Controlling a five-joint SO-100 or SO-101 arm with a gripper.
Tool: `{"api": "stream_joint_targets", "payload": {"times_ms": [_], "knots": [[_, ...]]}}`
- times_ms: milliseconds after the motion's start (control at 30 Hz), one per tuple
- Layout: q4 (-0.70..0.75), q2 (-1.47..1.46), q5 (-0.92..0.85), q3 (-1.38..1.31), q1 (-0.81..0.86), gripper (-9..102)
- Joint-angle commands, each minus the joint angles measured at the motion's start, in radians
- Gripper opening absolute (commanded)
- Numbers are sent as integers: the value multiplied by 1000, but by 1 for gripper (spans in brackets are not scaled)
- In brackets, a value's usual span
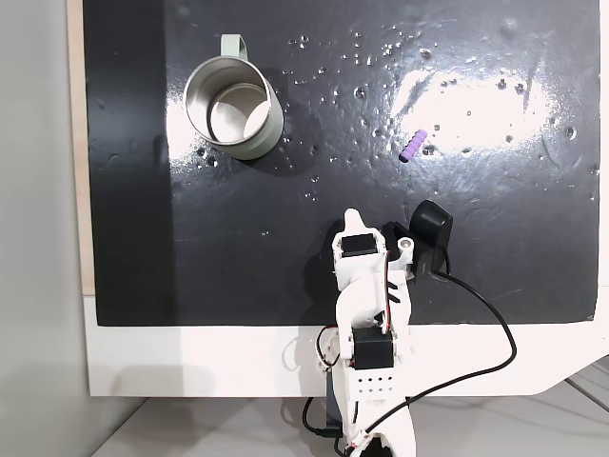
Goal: Grasp a pengrip and put it in the cup.
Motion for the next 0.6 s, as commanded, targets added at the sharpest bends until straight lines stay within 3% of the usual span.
{"api": "stream_joint_targets", "payload": {"times_ms": [0,367,567], "knots": [[-32,5,0,-6,-11,0],[-34,5,-6,-6,-12,0],[-46,5,-192,-37,11,0]]}}
